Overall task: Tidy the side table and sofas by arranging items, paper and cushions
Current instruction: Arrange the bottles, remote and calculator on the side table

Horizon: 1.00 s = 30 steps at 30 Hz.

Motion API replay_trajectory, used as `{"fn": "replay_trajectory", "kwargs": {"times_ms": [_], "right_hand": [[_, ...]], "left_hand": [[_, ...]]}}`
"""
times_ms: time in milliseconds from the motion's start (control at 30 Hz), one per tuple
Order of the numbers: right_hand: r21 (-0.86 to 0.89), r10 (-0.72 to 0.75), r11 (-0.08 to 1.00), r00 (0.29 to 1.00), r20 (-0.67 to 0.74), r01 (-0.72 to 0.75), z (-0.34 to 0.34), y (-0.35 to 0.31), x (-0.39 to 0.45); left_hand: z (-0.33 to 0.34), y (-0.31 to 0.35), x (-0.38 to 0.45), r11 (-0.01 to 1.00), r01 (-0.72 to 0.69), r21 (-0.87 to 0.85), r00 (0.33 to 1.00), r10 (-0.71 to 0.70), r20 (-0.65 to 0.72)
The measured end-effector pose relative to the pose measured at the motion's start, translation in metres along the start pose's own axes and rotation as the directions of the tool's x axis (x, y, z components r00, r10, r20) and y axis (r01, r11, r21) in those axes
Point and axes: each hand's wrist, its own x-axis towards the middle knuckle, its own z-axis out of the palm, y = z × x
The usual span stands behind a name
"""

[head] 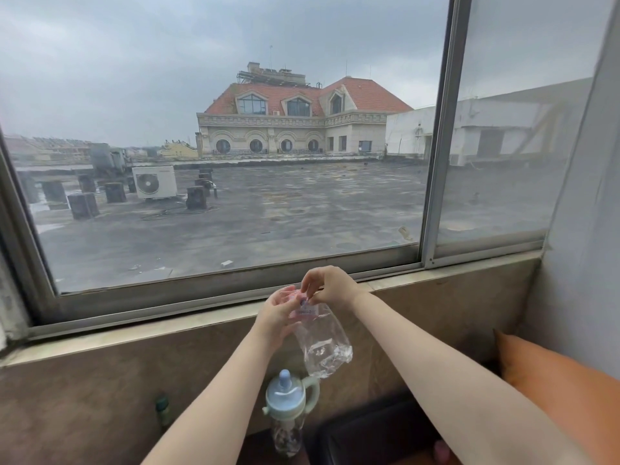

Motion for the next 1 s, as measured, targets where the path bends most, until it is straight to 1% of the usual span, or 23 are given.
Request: {"fn": "replay_trajectory", "kwargs": {"times_ms": [133, 267, 300, 333, 400, 433, 500, 533, 567, 600, 633, 667, 700, 733, 767, 800, 833, 867, 900, 967, 1000], "right_hand": [[-0.033, 0.017, 0.999, 0.997, 0.071, -0.014, -0.004, 0.003, -0.001], [-0.003, 0.03, 1.0, 0.987, 0.155, -0.03, -0.001, 0.002, -0.005], [-0.035, 0.041, 0.999, 0.985, 0.17, -0.035, 0.0, 0.0, -0.005], [-0.104, 0.049, 0.994, 0.983, 0.178, -0.03, 0.001, -0.001, -0.004], [-0.299, 0.072, 0.954, 0.982, 0.173, -0.018, 0.001, -0.008, -0.006], [-0.357, 0.078, 0.934, 0.983, 0.168, -0.013, 0.002, -0.011, -0.006], [-0.414, 0.07, 0.91, 0.986, 0.151, -0.001, 0.003, -0.013, -0.006], [-0.424, 0.046, 0.905, 0.992, 0.12, 0.01, 0.003, -0.013, -0.006], [-0.401, 0.022, 0.916, 0.998, 0.052, 0.0, 0.004, -0.011, -0.005], [-0.316, 0.019, 0.948, 0.998, -0.053, -0.035, 0.006, -0.006, -0.005], [-0.161, 0.05, 0.984, 0.984, -0.171, -0.078, 0.009, 0.001, -0.005], [0.04, 0.127, 0.992, 0.962, -0.241, -0.121, 0.01, 0.008, -0.007], [0.23, 0.215, 0.959, 0.952, -0.22, -0.163, 0.012, 0.017, -0.01], [0.352, 0.267, 0.911, 0.957, -0.11, -0.214, 0.014, 0.025, -0.014], [0.359, 0.282, 0.892, 0.959, 0.038, -0.277, 0.019, 0.035, -0.018], [0.285, 0.283, 0.902, 0.942, 0.178, -0.325, 0.025, 0.045, -0.022], [0.188, 0.279, 0.923, 0.921, 0.272, -0.335, 0.032, 0.05, -0.027], [0.13, 0.268, 0.938, 0.909, 0.32, -0.322, 0.039, 0.053, -0.03], [0.129, 0.25, 0.943, 0.909, 0.335, -0.307, 0.045, 0.052, -0.032], [0.21, 0.204, 0.939, 0.931, 0.302, -0.274, 0.055, 0.047, -0.032], [0.276, 0.193, 0.924, 0.945, 0.263, -0.266, 0.058, 0.042, -0.032]], "left_hand": [[0.002, 0.004, -0.001, 1.0, 0.008, 0.0, 0.992, -0.007, -0.126], [0.005, 0.015, -0.001, 0.997, -0.033, 0.07, 0.987, 0.044, -0.153], [0.006, 0.018, 0.0, 0.995, -0.043, 0.091, 0.988, 0.056, -0.143], [0.007, 0.02, 0.001, 0.992, -0.047, 0.115, 0.989, 0.062, -0.132], [0.01, 0.022, 0.003, 0.986, -0.04, 0.163, 0.993, 0.058, -0.103], [0.012, 0.023, 0.002, 0.983, -0.037, 0.179, 0.994, 0.054, -0.092], [0.015, 0.023, 0.001, 0.978, -0.034, 0.207, 0.995, 0.052, -0.083], [0.016, 0.024, 0.001, 0.977, -0.036, 0.211, 0.995, 0.054, -0.081], [0.017, 0.025, 0.0, 0.979, -0.037, 0.2, 0.995, 0.055, -0.081], [0.016, 0.026, 0.0, 0.982, -0.041, 0.186, 0.995, 0.058, -0.084], [0.016, 0.028, 0.0, 0.985, -0.046, 0.166, 0.994, 0.061, -0.086], [0.015, 0.029, 0.001, 0.987, -0.049, 0.151, 0.994, 0.063, -0.091], [0.015, 0.033, 0.0, 0.99, -0.049, 0.131, 0.993, 0.062, -0.098], [0.015, 0.036, -0.001, 0.992, -0.043, 0.118, 0.993, 0.056, -0.106], [0.015, 0.04, -0.001, 0.995, -0.036, 0.096, 0.993, 0.047, -0.111], [0.015, 0.044, -0.001, 0.997, -0.023, 0.069, 0.993, 0.031, -0.117], [0.016, 0.048, -0.001, 1.0, -0.01, 0.03, 0.993, 0.013, -0.121], [0.018, 0.051, -0.001, 1.0, 0.008, -0.008, 0.993, -0.009, -0.122], [0.021, 0.053, -0.001, 0.999, 0.021, -0.046, 0.993, -0.026, -0.119], [0.027, 0.056, -0.002, 0.994, 0.033, -0.1, 0.993, -0.044, -0.109], [0.029, 0.056, -0.002, 0.993, 0.026, -0.119, 0.993, -0.04, -0.109]]}}
